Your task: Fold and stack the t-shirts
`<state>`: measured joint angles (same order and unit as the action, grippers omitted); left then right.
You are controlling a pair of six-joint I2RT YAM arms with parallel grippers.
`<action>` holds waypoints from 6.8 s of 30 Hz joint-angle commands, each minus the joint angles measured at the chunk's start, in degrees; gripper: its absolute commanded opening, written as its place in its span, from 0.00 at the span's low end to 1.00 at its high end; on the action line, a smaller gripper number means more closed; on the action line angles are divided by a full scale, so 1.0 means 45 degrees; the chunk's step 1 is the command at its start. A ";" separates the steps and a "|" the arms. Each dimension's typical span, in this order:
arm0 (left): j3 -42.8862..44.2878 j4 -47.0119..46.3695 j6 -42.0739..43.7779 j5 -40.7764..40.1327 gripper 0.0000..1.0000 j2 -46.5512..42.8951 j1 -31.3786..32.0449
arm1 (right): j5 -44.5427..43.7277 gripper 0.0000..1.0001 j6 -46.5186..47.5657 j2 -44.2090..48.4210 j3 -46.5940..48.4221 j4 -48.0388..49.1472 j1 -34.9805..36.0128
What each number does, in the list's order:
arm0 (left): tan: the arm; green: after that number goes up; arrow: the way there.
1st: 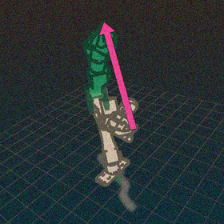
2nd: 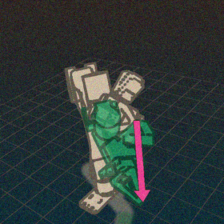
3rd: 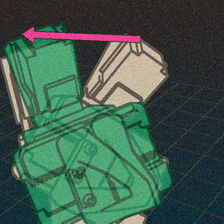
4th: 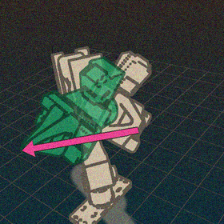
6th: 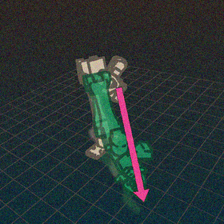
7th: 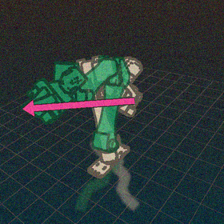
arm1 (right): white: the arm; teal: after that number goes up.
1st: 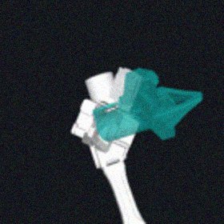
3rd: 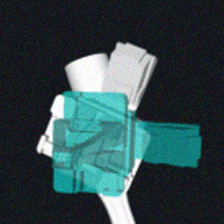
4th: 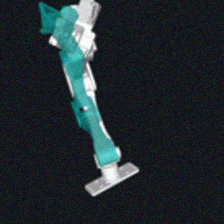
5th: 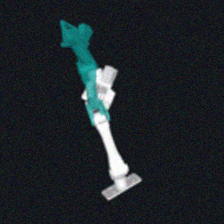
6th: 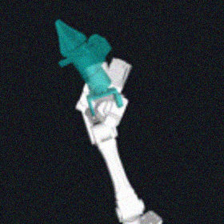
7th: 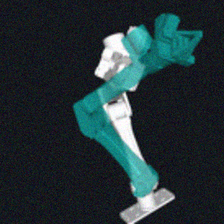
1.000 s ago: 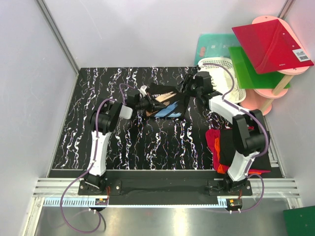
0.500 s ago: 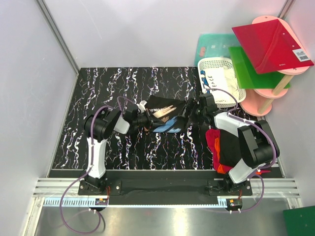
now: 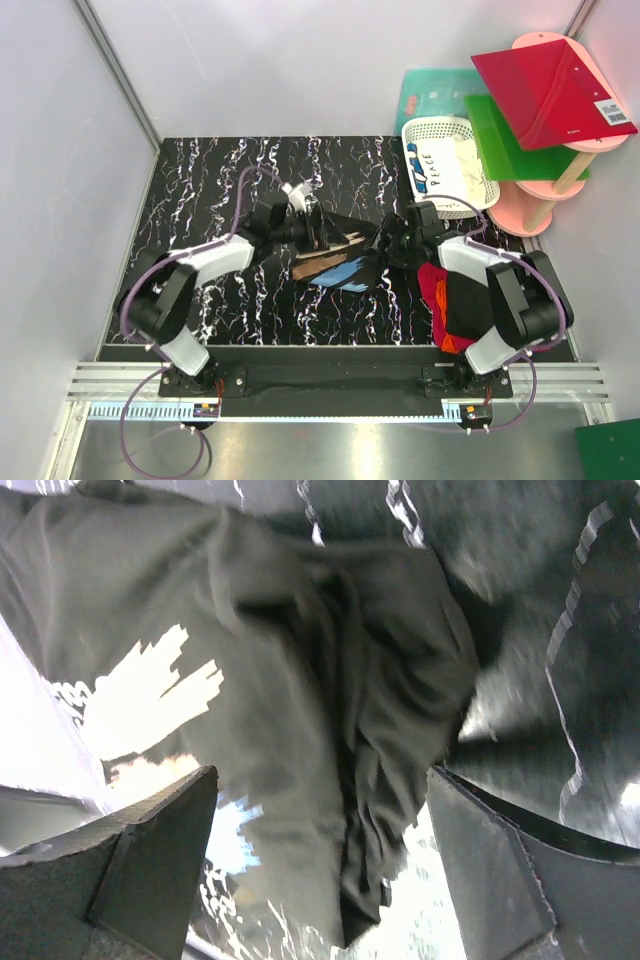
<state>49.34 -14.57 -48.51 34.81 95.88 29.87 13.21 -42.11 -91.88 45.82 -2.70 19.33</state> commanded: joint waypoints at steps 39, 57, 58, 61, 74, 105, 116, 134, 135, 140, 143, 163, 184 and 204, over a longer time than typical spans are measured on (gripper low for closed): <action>0.1183 0.4682 0.3436 -0.3320 0.97 -0.4039 0.0042 | 0.0443 1.00 -0.1619 -0.1803 -0.1650 0.2182 0.0742; 0.1398 0.5210 0.3573 -0.3613 0.97 -0.3962 -0.0016 | -0.3403 0.00 0.0898 0.3067 -0.0476 -0.3203 0.1719; 0.1360 0.5210 0.3573 -0.3633 0.97 -0.3943 -0.0016 | -0.3637 0.00 0.1326 0.3634 -0.0341 -0.3537 0.1720; 0.1378 0.5190 0.3573 -0.3614 0.97 -0.3923 -0.0016 | -0.4633 0.00 0.2108 0.5744 0.0166 -0.5022 0.1720; 0.1457 0.5112 0.3378 -0.3321 0.96 -0.3766 0.0003 | -0.8598 0.00 0.2853 0.9966 0.2081 -1.0452 0.1700; 0.1516 0.4624 0.3417 -0.1954 0.96 -0.3337 0.0355 | -0.9991 0.00 -0.2754 1.2332 0.1186 -1.2762 0.1407; 0.4071 0.6966 0.4334 -0.3183 0.98 -0.1779 0.0336 | -0.8953 0.00 0.2494 0.6515 0.3936 -0.9033 0.1388; 0.7142 0.8608 0.4394 -0.6149 0.98 0.0966 -0.2923 | -0.4018 0.00 0.6605 -0.2667 1.1142 -0.4693 0.3632; 0.6986 0.8589 0.4413 -0.6888 0.98 0.0651 -0.3100 | -0.3566 0.00 0.6468 -0.2882 1.1474 -0.4712 0.3808; 0.6379 0.8608 0.4550 -0.7111 0.98 -0.0562 -0.4310 | -0.2177 0.00 0.5512 -0.3002 1.2708 -0.4595 0.4219; 0.6360 0.8667 0.4511 -0.6682 0.98 -0.0719 -0.4430 | -0.3009 0.00 0.5372 -0.2806 1.1988 -0.4459 0.4181; 0.4153 0.8375 0.4960 -0.4922 0.99 -0.3318 -0.3145 | -0.4752 1.00 0.3556 -0.3944 0.6206 -0.3953 0.0997; 1.4501 1.4036 0.5548 0.3063 0.99 0.6742 0.1057 | -0.4817 1.00 0.2369 -0.2138 1.2099 -0.9629 -0.2613; 1.0891 1.2495 0.3788 0.3027 0.99 0.4300 0.1624 | -0.1435 1.00 0.2285 -0.3862 1.5248 -1.3267 -0.4863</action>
<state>98.72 42.02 -30.09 46.68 116.31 36.07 0.78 -33.32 -109.89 112.51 -60.38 -1.89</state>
